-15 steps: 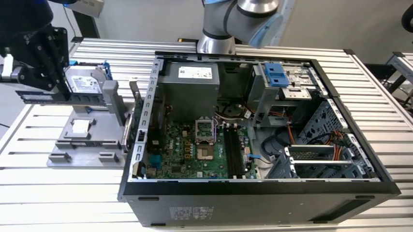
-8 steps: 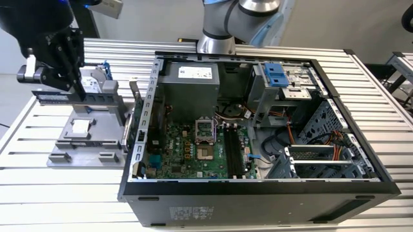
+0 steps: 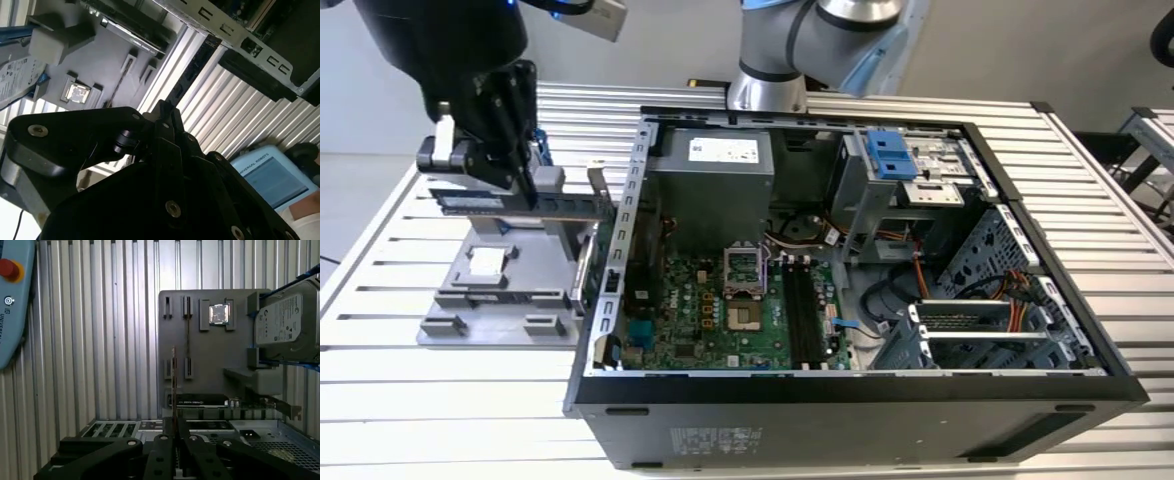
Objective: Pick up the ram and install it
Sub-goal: 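Pick up the ram and move it above insertion slot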
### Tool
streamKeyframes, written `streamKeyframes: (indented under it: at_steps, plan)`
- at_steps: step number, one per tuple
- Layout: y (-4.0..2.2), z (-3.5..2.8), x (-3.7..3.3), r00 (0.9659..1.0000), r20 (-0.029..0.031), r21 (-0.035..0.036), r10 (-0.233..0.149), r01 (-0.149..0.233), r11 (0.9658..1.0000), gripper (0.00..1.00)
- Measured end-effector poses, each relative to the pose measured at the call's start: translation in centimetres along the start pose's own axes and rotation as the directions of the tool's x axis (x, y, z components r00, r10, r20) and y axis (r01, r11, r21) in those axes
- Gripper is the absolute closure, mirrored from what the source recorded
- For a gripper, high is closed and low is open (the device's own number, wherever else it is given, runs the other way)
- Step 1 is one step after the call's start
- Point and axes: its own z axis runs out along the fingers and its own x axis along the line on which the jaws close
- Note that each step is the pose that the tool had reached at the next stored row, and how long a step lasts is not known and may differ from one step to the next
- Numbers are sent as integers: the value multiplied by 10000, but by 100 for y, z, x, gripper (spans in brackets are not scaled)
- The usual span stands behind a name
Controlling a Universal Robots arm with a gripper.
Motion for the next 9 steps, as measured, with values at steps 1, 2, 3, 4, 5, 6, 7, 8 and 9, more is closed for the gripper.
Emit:
streamKeyframes:
  at_steps: [1,2,3,4,5,6,7,8,9]
  plan:
    - [-44,-1,-2,10000,-1,-5,0,0,10000,100]
    - [-85,-1,-3,10000,0,-9,0,0,10000,100]
    - [-126,-2,-5,10000,-1,-13,0,0,10000,100]
    - [-167,-3,-6,10000,-1,-18,0,0,10000,100]
    - [-207,-3,-7,10000,-1,-22,0,0,10000,100]
    - [-246,-4,-8,10000,-1,-26,-1,1,10000,100]
    - [-286,-4,-10,10000,-1,-30,-1,1,10000,100]
    - [-324,-5,-12,10000,-1,-33,0,0,10000,100]
    - [-362,-5,-13,10000,-1,-36,0,0,10000,100]
